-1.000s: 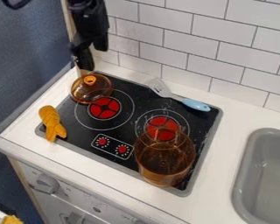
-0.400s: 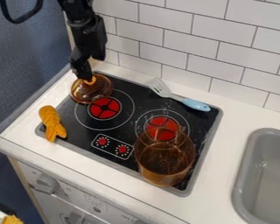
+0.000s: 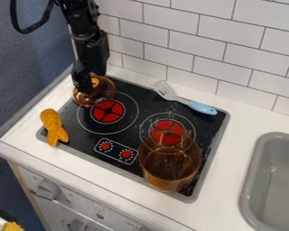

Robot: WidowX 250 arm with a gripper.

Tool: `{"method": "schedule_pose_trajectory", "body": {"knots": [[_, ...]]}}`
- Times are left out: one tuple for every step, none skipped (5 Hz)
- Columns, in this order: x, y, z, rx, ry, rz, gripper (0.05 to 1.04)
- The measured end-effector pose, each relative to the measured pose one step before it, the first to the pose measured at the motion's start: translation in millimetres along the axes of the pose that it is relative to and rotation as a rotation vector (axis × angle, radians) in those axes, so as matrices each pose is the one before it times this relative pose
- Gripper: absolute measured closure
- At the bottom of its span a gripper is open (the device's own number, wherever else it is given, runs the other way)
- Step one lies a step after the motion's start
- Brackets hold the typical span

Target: Put the lid over the pot

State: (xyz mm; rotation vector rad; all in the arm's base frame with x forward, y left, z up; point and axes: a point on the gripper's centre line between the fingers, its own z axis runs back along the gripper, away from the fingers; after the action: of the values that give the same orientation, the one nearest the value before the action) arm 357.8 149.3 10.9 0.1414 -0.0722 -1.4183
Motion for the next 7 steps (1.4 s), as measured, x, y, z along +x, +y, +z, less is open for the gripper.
{"method": "schedule_pose_trajectory", "body": {"knots": [[0.58,0.85,-3.15,-0.0101,-0.0039,0.0072,0.121],[-1.13,3.10,-2.92,-0.0125,-0.0005,0.0240,0.402],[0.05,1.75,0.01,0.0103,0.0031,0.0082,0.678],[-0.70,-0.16,-0.28,0.0006,0.0048,0.0005,0.702],[0.94,-1.28,0.30,-0.0090,-0.0098,0.0041,0.702],[6.79,-1.94,8.24,-0.0117,-0.0423,0.0322,0.702],[7.16,12.64,40.48,0.1041,-0.0281,0.0217,0.702]]}}
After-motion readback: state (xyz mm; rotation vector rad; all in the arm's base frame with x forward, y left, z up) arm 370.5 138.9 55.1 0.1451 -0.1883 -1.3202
